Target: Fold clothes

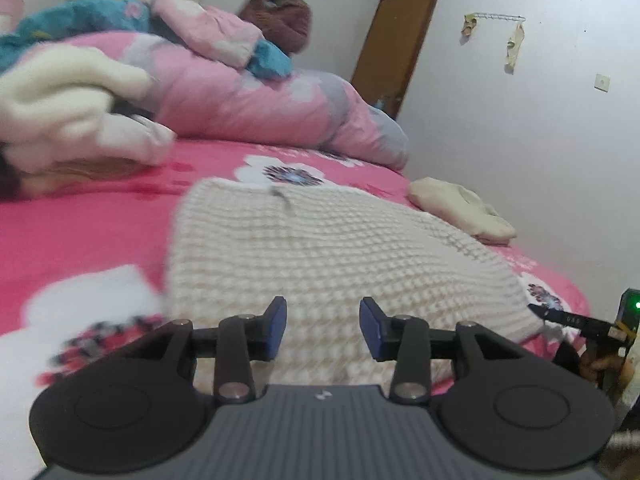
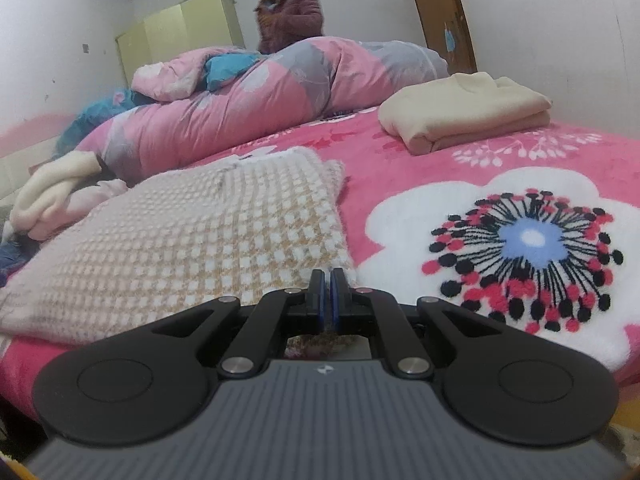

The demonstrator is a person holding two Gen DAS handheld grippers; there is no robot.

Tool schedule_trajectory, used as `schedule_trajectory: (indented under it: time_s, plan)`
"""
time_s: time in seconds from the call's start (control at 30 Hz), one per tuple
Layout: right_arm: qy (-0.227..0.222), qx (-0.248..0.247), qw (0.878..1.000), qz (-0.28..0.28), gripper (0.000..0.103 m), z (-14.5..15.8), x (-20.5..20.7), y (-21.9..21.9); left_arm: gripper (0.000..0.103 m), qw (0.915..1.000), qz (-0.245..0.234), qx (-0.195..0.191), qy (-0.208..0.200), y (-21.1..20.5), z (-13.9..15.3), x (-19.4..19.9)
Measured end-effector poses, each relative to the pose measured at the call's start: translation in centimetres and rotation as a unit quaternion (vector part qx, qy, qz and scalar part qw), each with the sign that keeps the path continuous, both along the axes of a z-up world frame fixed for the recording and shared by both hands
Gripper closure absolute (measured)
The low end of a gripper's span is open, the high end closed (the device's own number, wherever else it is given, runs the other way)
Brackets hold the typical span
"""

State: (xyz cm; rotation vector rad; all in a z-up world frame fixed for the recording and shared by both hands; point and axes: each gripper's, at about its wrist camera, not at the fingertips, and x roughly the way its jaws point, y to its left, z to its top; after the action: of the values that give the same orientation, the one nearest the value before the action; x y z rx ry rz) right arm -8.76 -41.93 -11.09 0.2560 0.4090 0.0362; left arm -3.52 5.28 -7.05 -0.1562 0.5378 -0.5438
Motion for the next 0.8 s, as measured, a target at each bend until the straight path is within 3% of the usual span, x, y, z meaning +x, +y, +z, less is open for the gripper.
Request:
schedule_trajectory:
  time_s: [0.13, 0.23, 0.33, 0.37, 0.4, 0.43, 0.5, 0.57, 0.67, 0.73, 0.8]
  plan:
    - [0.019, -0.029, 0.999, -0.023, 0.096, 2.4, 0.4, 2.3, 0.061, 0.9981, 0.019, 0.054, 0.021, -2.7, -1.5, 2.2]
    - [-0.003, -0.046, 0.999, 0.008, 0.095, 6.0, 0.9, 5.3, 0.058, 0.9979, 0.021, 0.057, 0.023, -3.0, -1.6, 2.1]
    - [-0.07, -0.075, 0.993, 0.064, 0.072, 9.6, 1.5, 9.2, 0.058, 0.9981, 0.029, 0.045, 0.03, -2.7, -1.6, 2.0]
    - [-0.079, -0.08, 0.99, 0.079, 0.062, 9.7, 2.3, 10.4, 0.058, 0.9981, 0.033, 0.039, 0.034, -2.6, -1.6, 2.0]
    - [-0.082, -0.086, 0.988, 0.094, 0.058, 9.7, 3.2, 11.4, 0.058, 0.9981, 0.037, 0.034, 0.037, -2.5, -1.6, 2.0]
    - [-0.062, -0.095, 0.988, 0.103, 0.058, 8.8, 4.6, 12.3, 0.057, 0.998, 0.038, 0.034, 0.037, -2.6, -1.6, 2.0]
    - [0.057, -0.114, 0.985, 0.113, 0.055, 4.8, 8.6, 13.9, 0.056, 0.9979, 0.04, 0.036, 0.037, -2.7, -1.6, 1.9]
    - [0.064, -0.109, 0.987, 0.1, 0.054, 4.2, 9.1, 14.3, 0.053, 0.9977, 0.038, 0.041, 0.039, -2.8, -1.3, 1.9]
    - [0.076, -0.1, 0.989, 0.083, 0.048, 3.5, 9.8, 14.9, 0.03, 0.9981, 0.019, 0.02, 0.055, -2.7, -0.9, 2.4]
    - [0.099, -0.084, 0.988, 0.084, 0.039, 4.2, 10.5, 14.9, 0.014, 0.9976, 0.013, 0.005, 0.068, -3.0, -0.7, 2.6]
    - [0.117, -0.076, 0.987, 0.076, 0.015, 5.1, 11.1, 15.1, 0.006, 0.9966, 0.021, 0.01, 0.08, -3.7, -0.3, 2.8]
